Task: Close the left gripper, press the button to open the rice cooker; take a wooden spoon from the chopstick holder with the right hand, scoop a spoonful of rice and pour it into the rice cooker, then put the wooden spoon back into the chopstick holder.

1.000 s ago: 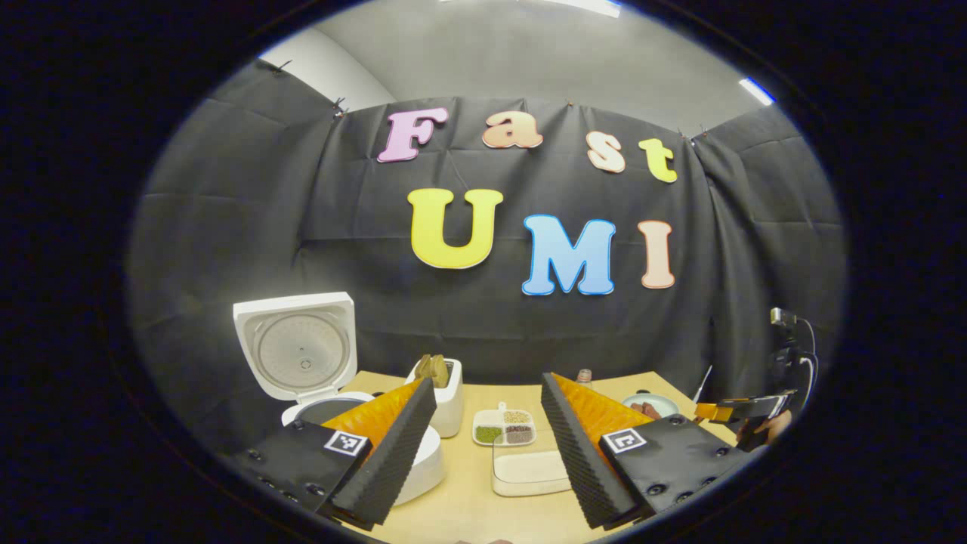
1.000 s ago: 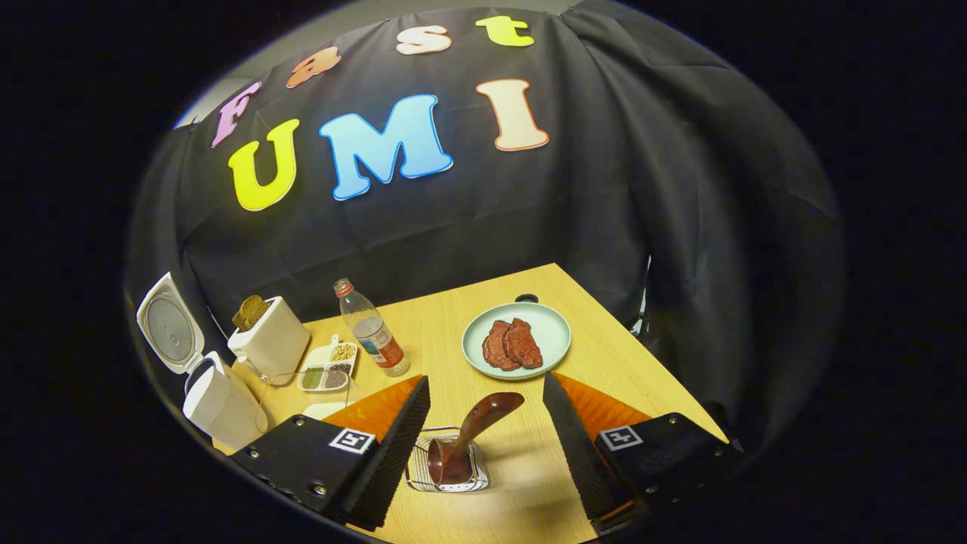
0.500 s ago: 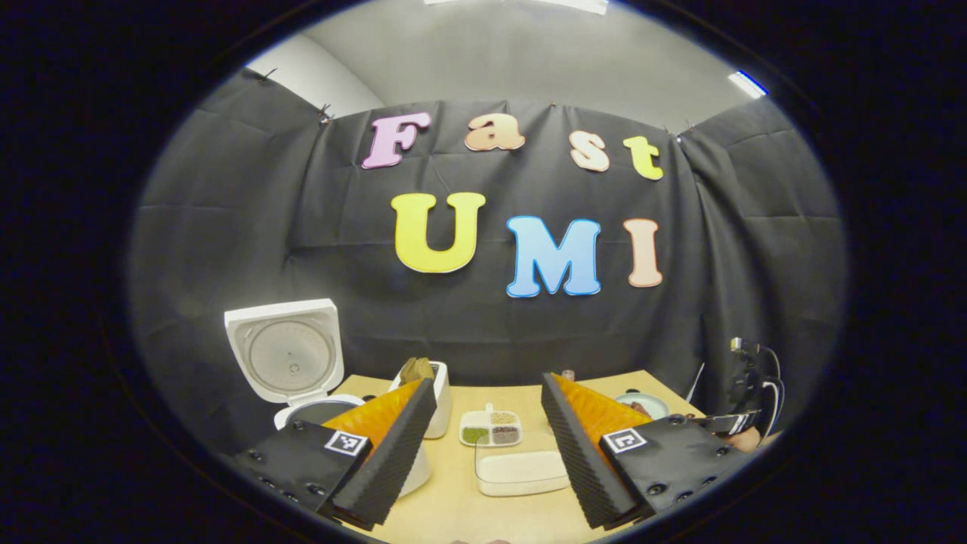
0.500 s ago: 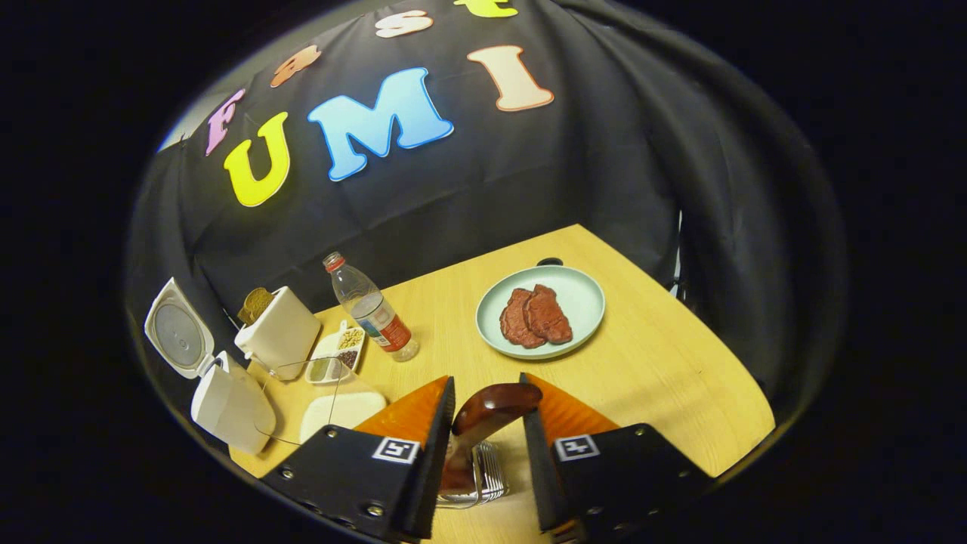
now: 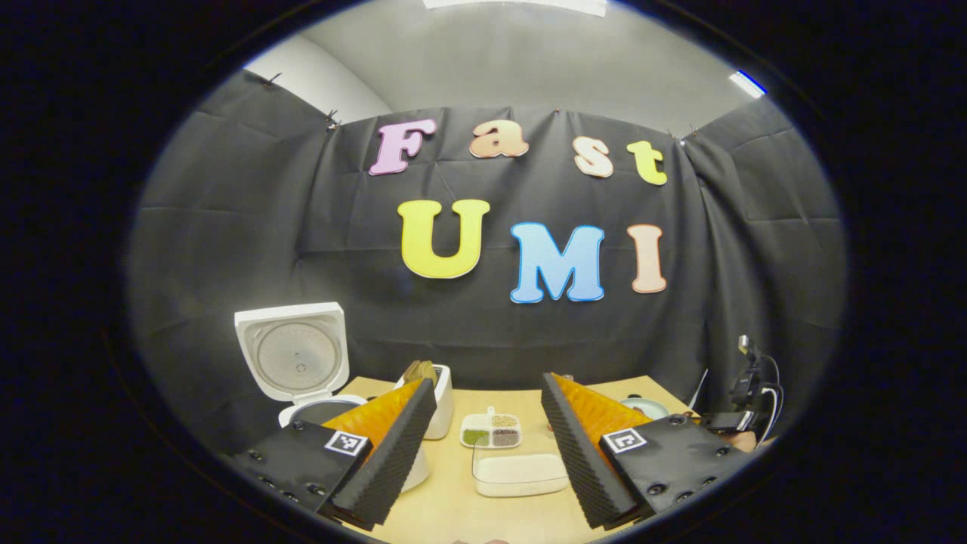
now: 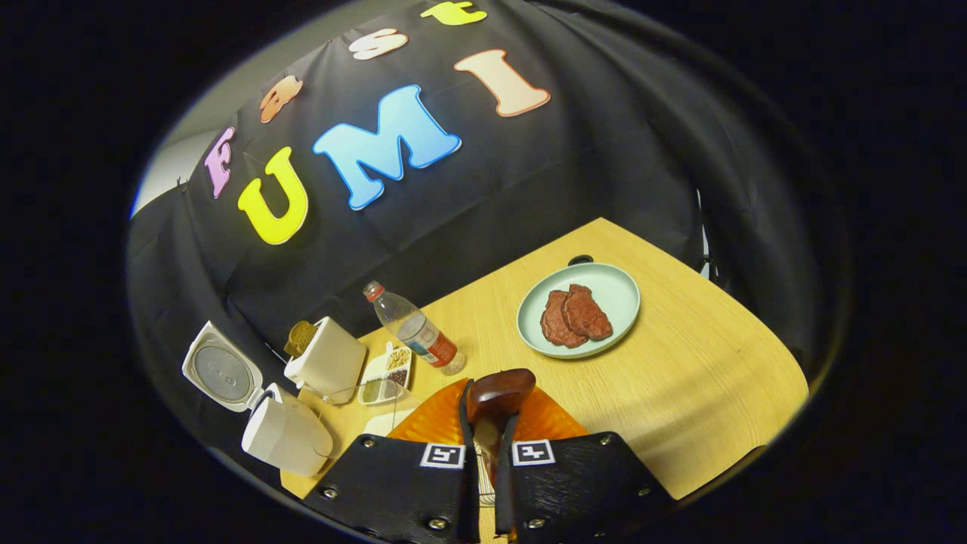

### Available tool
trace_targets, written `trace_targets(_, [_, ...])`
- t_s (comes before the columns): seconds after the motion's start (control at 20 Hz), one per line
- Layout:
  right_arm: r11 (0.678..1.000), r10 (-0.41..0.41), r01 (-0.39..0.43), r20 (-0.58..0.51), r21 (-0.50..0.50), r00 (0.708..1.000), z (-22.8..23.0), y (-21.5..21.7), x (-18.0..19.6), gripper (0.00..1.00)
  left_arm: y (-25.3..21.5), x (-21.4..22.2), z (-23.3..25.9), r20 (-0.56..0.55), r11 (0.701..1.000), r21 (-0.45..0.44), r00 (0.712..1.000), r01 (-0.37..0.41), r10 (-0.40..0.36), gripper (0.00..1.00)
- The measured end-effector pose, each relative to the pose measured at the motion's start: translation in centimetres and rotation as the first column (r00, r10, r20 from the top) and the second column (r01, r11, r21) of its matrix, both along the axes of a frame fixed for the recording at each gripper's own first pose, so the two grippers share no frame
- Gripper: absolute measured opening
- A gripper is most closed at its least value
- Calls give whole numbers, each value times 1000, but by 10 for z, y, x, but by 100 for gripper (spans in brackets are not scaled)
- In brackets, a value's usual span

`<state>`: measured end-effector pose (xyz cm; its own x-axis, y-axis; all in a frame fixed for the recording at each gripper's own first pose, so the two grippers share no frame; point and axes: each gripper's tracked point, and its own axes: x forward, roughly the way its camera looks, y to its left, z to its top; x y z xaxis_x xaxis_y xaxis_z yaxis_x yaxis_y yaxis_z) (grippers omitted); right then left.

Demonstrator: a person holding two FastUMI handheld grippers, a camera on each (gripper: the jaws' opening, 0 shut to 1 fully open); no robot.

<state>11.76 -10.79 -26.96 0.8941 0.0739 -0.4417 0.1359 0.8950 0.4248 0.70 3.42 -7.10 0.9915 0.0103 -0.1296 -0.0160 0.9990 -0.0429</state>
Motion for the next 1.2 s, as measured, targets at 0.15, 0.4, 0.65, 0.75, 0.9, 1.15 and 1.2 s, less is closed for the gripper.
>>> trace_targets(0.15, [999,-2,5,58,-42,998,42,7,-7,8,14,3,0,10,1000,4,1000,25,-25,97])
trace_targets(0.4, [998,41,-31,178,-56,983,111,55,-8,9,44,-2,3,42,999,-17,998,36,-36,98])
trace_targets(0.65, [983,154,-127,224,-129,962,124,127,22,8,63,-17,8,59,999,-5,997,54,-54,97])
trace_targets(0.75, [975,196,-167,209,-147,958,107,155,38,8,71,-22,6,52,998,5,997,58,-58,97])
trace_targets(0.9, [962,229,-198,154,-190,961,64,186,61,8,84,-30,4,48,998,12,997,56,-56,97])
trace_targets(1.15, [942,224,-202,53,-268,973,-6,206,84,9,106,-42,0,49,997,44,997,56,-58,98])
trace_targets(1.2, [934,220,-197,47,-299,974,-14,207,88,9,111,-44,-3,42,997,49,997,56,-58,98])
